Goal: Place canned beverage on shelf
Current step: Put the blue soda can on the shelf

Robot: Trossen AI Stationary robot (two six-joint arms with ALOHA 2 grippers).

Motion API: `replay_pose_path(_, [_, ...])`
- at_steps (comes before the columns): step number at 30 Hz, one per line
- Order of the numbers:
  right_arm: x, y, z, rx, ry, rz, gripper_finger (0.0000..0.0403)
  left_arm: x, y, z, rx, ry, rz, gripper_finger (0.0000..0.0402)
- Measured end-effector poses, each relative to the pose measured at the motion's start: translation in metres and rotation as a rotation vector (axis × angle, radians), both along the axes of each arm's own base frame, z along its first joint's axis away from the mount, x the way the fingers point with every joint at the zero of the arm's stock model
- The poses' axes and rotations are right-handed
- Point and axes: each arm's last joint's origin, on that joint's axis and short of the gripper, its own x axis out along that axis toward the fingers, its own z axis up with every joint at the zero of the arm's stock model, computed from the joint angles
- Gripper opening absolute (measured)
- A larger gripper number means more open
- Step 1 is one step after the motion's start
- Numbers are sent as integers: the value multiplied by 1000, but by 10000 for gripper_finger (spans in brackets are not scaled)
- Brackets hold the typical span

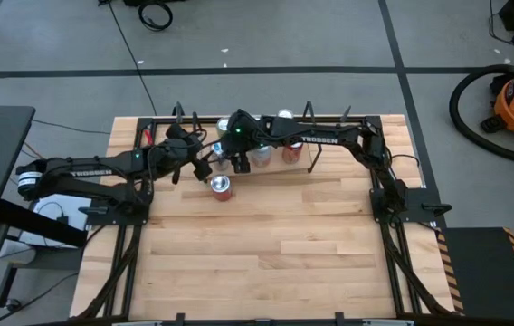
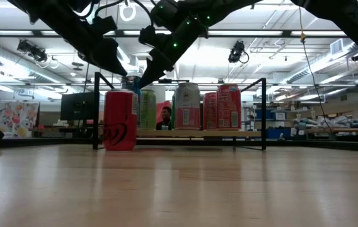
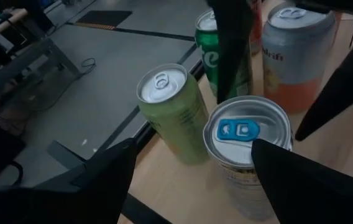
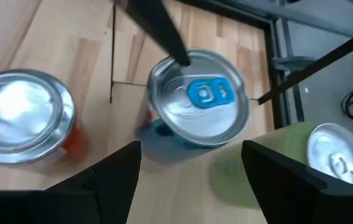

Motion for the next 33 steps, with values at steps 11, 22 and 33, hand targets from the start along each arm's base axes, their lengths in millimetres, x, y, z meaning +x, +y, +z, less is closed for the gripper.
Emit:
replay_pose_path(11, [0,-12,4,-46,-44,6,288,0,0,-1,-6,5,-8,329])
replay_pose_path(22, [-1,-24,6,-65,-70,-9,288,1,-1,-1,-17,-3,-24,329])
replay_pose_path(33, [-3,-24,10,-107,-62,-8,288,1,0,1,32,16,-14,329])
